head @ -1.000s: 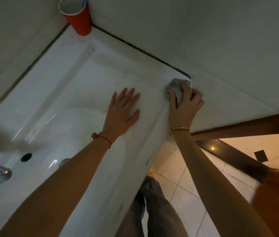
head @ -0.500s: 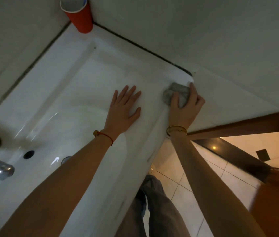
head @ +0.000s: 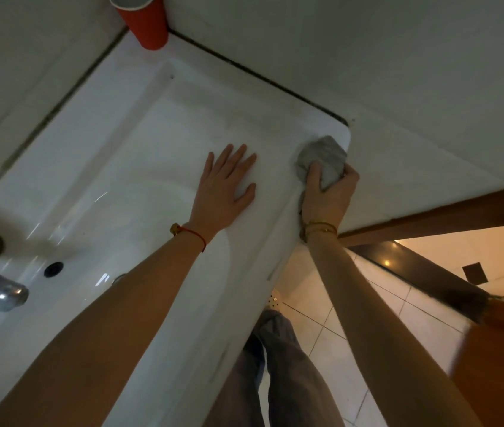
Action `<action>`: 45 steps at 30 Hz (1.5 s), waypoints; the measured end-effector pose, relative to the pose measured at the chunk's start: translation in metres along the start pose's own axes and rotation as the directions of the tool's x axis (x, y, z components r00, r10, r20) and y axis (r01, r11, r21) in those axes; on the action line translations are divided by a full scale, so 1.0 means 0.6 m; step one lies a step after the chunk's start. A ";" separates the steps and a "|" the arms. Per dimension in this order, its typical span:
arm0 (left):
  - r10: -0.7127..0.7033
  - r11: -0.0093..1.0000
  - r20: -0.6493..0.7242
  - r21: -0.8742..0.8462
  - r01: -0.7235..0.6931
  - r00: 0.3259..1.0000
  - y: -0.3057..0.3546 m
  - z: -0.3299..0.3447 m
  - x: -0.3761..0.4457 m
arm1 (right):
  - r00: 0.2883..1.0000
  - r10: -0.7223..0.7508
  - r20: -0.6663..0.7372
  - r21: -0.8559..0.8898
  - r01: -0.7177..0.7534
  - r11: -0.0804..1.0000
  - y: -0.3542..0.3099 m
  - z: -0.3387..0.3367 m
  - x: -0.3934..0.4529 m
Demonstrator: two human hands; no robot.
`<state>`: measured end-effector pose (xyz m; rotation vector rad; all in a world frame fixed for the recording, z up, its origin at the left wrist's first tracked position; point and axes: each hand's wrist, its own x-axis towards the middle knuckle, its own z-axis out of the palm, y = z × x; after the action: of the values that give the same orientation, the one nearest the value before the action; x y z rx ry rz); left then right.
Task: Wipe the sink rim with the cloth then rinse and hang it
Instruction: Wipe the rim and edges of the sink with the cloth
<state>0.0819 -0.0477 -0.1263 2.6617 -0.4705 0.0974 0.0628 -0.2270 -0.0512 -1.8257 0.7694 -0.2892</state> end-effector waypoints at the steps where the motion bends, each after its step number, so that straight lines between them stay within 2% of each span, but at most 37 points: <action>1: 0.000 1.000 0.005 0.001 0.000 1.000 0.000 -0.001 0.000 | 1.000 -0.012 0.012 0.029 0.012 0.999 0.006 -0.002 -0.019; 4: 0.007 1.000 0.016 -0.002 -0.007 1.000 0.001 -0.005 0.001 | 0.997 0.036 0.071 0.081 -0.042 0.996 0.035 -0.012 -0.093; 7: 0.009 1.000 0.017 -0.009 -0.009 1.000 0.004 -0.007 -0.001 | 0.991 0.032 0.131 0.050 -0.038 0.998 0.042 -0.020 -0.109; 9: 0.008 1.000 0.021 -0.011 -0.008 1.000 0.004 -0.008 -0.002 | 0.994 -0.002 0.112 -0.008 0.003 1.000 0.030 -0.017 -0.067; 12: 0.005 1.000 0.021 -0.001 -0.005 1.000 0.002 -0.008 -0.003 | 0.988 -0.141 0.060 -0.144 0.148 0.978 0.007 -0.005 -0.008; 14: 0.009 1.000 0.023 0.004 -0.009 1.000 0.002 -0.007 -0.003 | 0.985 -0.165 0.047 -0.189 0.171 0.967 0.005 -0.001 -0.007; 18: 0.016 1.000 0.034 0.003 -0.017 0.999 0.002 -0.005 -0.001 | 0.987 -0.149 0.060 -0.187 0.157 0.970 0.036 -0.014 -0.102; 21: 0.019 1.000 0.033 0.008 -0.019 0.999 0.001 -0.005 0.000 | 0.985 -0.136 0.104 -0.144 0.150 0.978 0.070 -0.031 -0.216; 23: 0.017 1.000 0.032 0.009 -0.017 0.999 0.001 -0.004 -0.001 | 0.982 -0.131 0.137 -0.091 0.144 0.985 0.077 -0.037 -0.243; 25: 0.011 1.000 0.043 0.013 -0.011 0.999 0.001 -0.005 -0.001 | 0.982 -0.127 0.142 -0.059 0.136 0.989 0.062 -0.032 -0.201; 28: 0.012 1.000 0.041 0.012 -0.013 0.999 0.002 -0.009 -0.004 | 0.985 -0.164 0.050 -0.156 0.170 0.973 0.023 -0.013 -0.081; 30: 0.017 1.000 0.034 -0.007 -0.017 0.999 0.003 -0.010 -0.003 | 0.985 -0.167 0.037 -0.202 0.171 0.964 0.010 -0.007 -0.050; 36: 0.012 1.000 0.038 -0.018 -0.011 0.999 0.003 -0.010 -0.001 | 0.978 -0.154 0.143 -0.147 0.175 0.974 0.070 -0.030 -0.218; 38: 0.008 1.000 0.038 -0.020 -0.007 0.999 0.004 -0.010 -0.002 | 0.981 -0.140 0.135 -0.123 0.157 0.980 0.070 -0.025 -0.210; 42: 0.007 1.000 0.037 -0.001 -0.007 0.999 0.002 -0.008 -0.003 | 0.978 -0.207 0.023 -0.225 0.206 0.952 0.028 0.002 -0.072; 45: 0.002 1.000 0.037 0.009 -0.002 0.999 0.003 -0.008 0.001 | 0.977 -0.209 0.035 -0.340 0.208 0.917 -0.002 0.018 0.028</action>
<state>0.0817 -0.0476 -0.1211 2.6762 -0.4857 0.0517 0.0818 -0.2295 -0.0570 -2.2440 0.6553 -0.3092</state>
